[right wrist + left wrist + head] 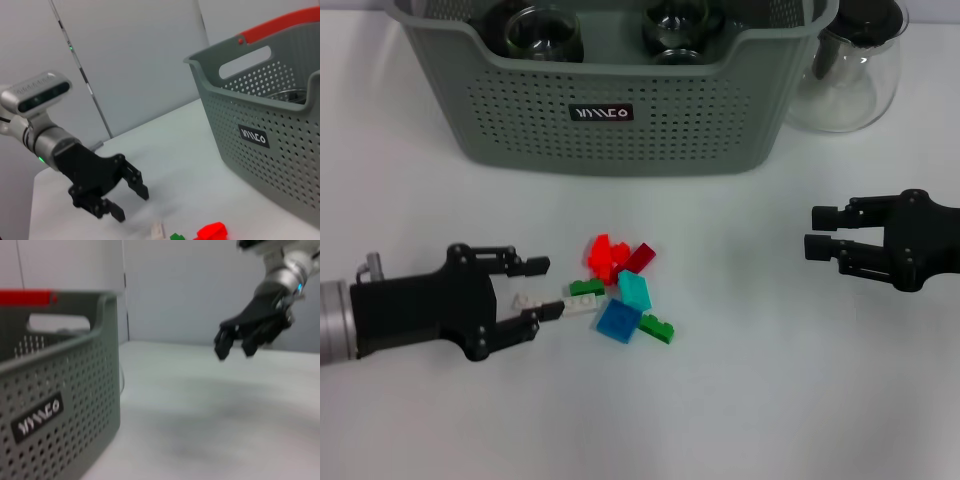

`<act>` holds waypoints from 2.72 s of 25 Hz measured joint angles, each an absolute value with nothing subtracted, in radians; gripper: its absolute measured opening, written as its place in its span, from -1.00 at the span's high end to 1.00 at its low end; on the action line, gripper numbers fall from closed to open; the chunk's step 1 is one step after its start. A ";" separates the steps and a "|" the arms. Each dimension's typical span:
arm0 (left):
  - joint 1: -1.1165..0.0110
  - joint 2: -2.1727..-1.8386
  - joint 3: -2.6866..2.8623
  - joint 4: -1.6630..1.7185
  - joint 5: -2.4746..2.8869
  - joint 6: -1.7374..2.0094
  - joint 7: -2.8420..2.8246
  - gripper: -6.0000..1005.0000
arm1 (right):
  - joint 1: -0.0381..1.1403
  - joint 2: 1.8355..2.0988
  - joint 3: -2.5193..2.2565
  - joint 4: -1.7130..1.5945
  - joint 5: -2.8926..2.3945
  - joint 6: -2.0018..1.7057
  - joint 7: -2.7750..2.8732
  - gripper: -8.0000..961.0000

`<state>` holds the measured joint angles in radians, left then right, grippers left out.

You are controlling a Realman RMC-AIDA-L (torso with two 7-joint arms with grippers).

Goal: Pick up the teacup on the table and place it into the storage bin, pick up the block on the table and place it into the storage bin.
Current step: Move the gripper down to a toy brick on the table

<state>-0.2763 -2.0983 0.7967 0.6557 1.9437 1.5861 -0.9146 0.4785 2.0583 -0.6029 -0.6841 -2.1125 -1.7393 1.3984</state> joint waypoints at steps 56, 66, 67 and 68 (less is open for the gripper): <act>-0.174 -2.171 0.560 0.563 2.035 1.458 -0.665 -0.12 | 0.476 2.051 -0.604 -0.661 -2.114 -1.737 1.399 0.11; -0.184 -2.169 0.557 0.533 2.039 1.427 -0.660 -0.12 | 0.467 2.049 -0.605 -0.660 -2.114 -1.736 1.399 0.11; -0.184 -2.168 0.557 0.532 2.039 1.427 -0.661 -0.12 | 0.467 2.049 -0.605 -0.660 -2.114 -1.737 1.399 0.11; -0.184 -2.168 0.557 0.531 2.038 1.427 -0.662 -0.11 | 0.467 2.049 -0.605 -0.660 -2.114 -1.736 1.399 0.11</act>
